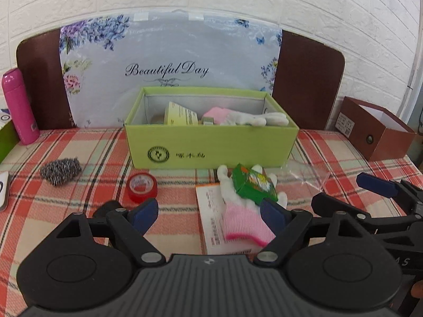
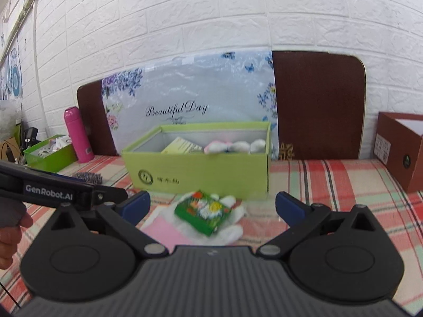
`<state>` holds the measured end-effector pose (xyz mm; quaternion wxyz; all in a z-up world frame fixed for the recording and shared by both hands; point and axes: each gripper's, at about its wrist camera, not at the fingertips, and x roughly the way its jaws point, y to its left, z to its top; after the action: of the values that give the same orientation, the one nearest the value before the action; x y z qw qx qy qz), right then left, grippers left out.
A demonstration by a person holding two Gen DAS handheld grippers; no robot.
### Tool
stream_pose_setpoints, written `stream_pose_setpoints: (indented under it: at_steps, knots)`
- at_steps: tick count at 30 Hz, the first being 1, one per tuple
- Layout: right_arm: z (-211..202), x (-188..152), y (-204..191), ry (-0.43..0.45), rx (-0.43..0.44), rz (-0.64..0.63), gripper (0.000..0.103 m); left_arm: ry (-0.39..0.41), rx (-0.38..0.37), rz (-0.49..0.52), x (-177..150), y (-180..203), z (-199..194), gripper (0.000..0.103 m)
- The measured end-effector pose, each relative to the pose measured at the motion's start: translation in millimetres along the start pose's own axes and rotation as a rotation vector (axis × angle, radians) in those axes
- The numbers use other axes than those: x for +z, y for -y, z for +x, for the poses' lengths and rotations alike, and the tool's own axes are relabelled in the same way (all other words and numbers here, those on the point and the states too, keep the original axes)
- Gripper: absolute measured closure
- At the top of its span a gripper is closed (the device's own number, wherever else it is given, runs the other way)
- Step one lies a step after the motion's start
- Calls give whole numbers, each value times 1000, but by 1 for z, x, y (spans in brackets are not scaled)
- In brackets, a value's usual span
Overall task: Organize objects
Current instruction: 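Grasp the green herbal box with the right tool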
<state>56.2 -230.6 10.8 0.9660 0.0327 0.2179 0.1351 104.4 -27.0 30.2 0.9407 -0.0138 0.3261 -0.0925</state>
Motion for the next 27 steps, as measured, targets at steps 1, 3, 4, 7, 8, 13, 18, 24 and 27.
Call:
stream_pose_setpoints:
  at_steps: [1, 3, 4, 7, 8, 13, 18, 24, 27]
  knots:
    - [-3, -5, -2, -7, -2, -2, 0, -15, 10, 3, -5, -1, 0, 16]
    - [-5, -15, -6, -26, -1, -10, 0, -35, 32, 1, -15, -4, 0, 16]
    - [-5, -21, -9, -38, 1, -13, 0, -44, 40, -3, -19, -7, 0, 16]
    - [-2, -33, -18, -75, 19, -24, 0, -65, 67, -17, -28, -16, -2, 16]
    - [0, -35, -22, -79, 28, -29, 0, -68, 77, -24, -31, -20, -3, 16]
    - [14, -33, -42, -74, 61, -71, 4, -79, 101, -60, -41, -36, -10, 16]
    - [33, -25, -40, -83, 64, -17, 8, -81, 94, -74, -46, -42, -8, 16]
    - [72, -10, -22, -132, 35, 66, 13, -98, 11, -51, -55, -34, 8, 16]
    - [95, -2, -17, -149, 23, 98, 13, -115, -17, -36, -60, -28, 16, 16]
